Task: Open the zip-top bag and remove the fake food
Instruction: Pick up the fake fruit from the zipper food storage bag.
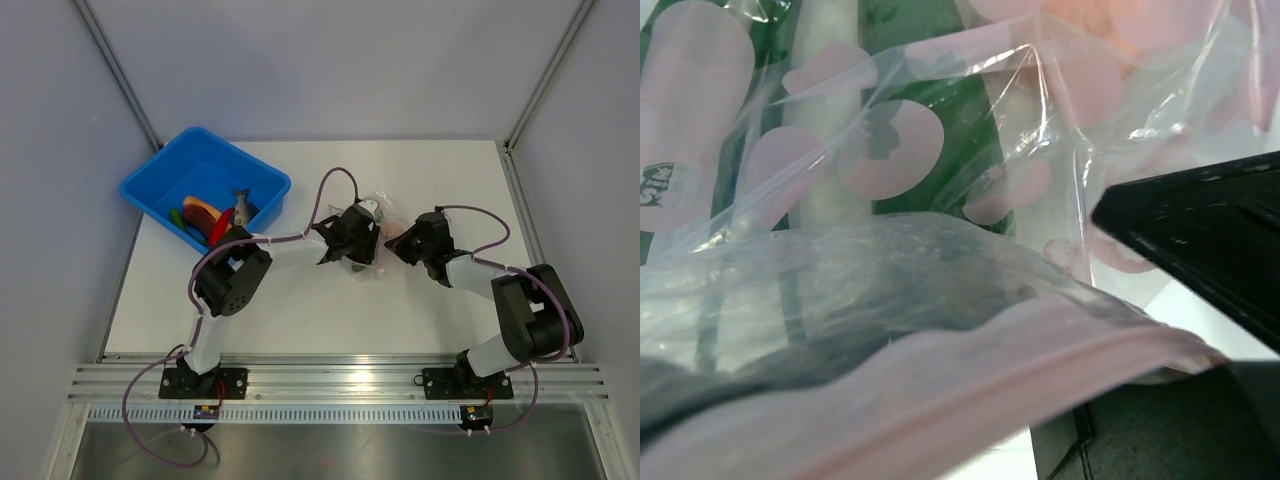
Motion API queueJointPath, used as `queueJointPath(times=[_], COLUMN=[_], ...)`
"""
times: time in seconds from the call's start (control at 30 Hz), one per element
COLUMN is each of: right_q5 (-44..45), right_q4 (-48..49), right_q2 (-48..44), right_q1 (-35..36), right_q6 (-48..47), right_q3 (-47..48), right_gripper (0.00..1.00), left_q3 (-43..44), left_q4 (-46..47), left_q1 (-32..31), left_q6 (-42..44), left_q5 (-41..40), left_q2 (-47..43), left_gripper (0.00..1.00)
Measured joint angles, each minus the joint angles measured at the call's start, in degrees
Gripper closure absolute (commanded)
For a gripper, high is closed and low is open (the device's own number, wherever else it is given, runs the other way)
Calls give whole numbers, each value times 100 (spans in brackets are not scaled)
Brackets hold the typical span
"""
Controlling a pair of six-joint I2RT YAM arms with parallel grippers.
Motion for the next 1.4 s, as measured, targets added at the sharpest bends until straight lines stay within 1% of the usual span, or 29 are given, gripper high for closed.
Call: queueJointPath(times=[0.23,0.57,0.93,1.1,1.4], right_q5=[361,468,341,433,566], right_q4=[-361,-782,-992,-1150,-1156], right_q2=[-195,-236,-326,-511,-664], right_q1=[-22,-170,-396,-400,-404], right_q6=[-33,-15,96,105,144], right_q3=[2,4,7,7,7], right_gripper=[100,100,100,100,100], left_q3=[0,111,114,111,94], left_q4=[-52,-280,-214,-195,-179], left_q1=[4,15,33,63,192], left_q6=[61,85,83,83,83], left_q5=[4,122,334,402,520], left_q2=[-13,-42,-85,-164,-352], left_gripper=[65,66,66,66,65])
